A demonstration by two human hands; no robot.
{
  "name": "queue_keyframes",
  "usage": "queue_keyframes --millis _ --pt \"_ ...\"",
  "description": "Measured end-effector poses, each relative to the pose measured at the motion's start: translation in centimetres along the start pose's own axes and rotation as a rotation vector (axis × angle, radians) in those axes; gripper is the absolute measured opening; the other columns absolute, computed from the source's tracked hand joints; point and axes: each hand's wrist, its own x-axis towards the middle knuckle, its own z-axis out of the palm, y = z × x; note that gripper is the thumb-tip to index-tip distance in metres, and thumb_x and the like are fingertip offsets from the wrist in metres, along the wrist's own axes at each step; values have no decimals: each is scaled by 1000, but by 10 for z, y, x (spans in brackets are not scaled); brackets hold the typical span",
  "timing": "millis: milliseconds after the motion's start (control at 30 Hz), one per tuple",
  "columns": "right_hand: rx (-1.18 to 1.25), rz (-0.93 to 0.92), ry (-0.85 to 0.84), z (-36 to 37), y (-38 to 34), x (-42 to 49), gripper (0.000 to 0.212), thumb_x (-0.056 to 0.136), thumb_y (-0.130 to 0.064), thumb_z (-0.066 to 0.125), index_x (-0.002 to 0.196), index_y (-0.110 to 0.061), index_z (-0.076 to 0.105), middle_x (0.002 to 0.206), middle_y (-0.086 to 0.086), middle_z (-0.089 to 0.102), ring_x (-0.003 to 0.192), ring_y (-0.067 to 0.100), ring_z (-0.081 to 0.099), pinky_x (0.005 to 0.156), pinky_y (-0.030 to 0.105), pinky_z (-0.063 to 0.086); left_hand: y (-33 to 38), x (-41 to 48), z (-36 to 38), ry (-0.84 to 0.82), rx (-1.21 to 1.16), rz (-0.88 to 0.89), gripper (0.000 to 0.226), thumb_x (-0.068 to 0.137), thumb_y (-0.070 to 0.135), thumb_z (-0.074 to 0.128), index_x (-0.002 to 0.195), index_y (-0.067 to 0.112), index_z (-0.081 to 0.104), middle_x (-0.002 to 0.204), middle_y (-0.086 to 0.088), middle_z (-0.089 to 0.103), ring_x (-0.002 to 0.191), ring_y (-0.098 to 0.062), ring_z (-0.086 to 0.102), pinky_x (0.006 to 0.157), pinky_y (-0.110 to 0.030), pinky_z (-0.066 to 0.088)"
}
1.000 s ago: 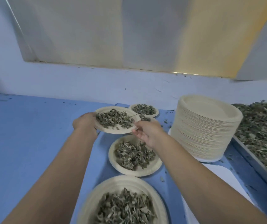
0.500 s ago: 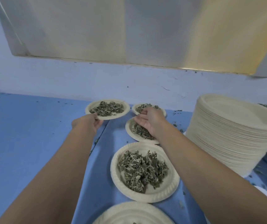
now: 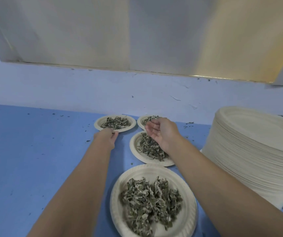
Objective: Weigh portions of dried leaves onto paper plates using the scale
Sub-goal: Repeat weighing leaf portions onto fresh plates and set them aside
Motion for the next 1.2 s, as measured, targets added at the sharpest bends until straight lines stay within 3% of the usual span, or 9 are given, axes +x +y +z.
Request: queue_keyframes --millis 133,267,367,467,667,800,967,1067,1200 --pt "0 -2 -22 7 6 0 13 93 4 40 94 2 53 79 12 61 63 18 59 63 23 53 7 0 -9 -131 183 -27 38 98 -1 39 136 -5 39 136 -19 45 125 -29 49 84 -36 48" --pt "-32 -32 -50 13 7 -3 13 94 3 40 93 1 53 78 11 58 63 18 57 62 22 53 15 -2 -18 -64 222 57 39 96 -4 33 135 -6 41 117 -22 57 103 -30 61 76 -36 49" --pt "-19 -43 -68 18 6 -5 16 94 3 39 87 -1 52 77 11 57 64 19 57 65 24 53 14 -1 -18 -46 194 129 41 96 -5 32 137 -6 37 133 -22 50 115 -32 57 77 -35 51" --pt "-21 -53 -87 19 7 -7 14 94 4 39 98 2 53 78 12 59 64 19 58 65 24 52 13 -5 -12 -101 217 106 38 98 -1 33 136 -2 38 138 -17 44 123 -30 50 89 -38 48" --pt "-5 -43 -116 21 11 -13 15 92 6 41 93 1 56 77 12 59 63 19 57 61 21 52 9 -7 -3 -199 185 29 33 98 9 39 130 14 45 98 3 53 118 -19 51 98 -38 39" --pt "-39 -51 -166 23 10 -19 22 91 6 40 82 -3 58 74 10 60 60 17 58 55 17 52 11 -5 -3 -243 148 1 33 98 13 39 129 13 50 124 1 56 123 -19 51 103 -38 37" --pt "-76 -76 -190 24 12 -25 21 90 6 41 82 -3 58 73 8 60 59 15 57 55 16 49 6 -5 -4 -89 101 76 42 100 11 31 140 -2 36 144 -16 41 131 -28 43 97 -33 40" --pt "-64 -65 -190 29 16 -29 19 92 5 42 96 3 60 74 10 59 59 16 55 54 16 48 3 -6 -5 -139 63 51 45 101 14 31 142 -5 32 148 -19 35 136 -30 37 104 -36 37" --pt "-43 -41 -197 31 19 -31 27 92 5 40 112 9 58 73 10 57 59 16 53 53 16 47 4 -10 0 -244 66 -1 48 101 21 33 145 2 31 152 -10 31 139 -22 32 106 -41 35"
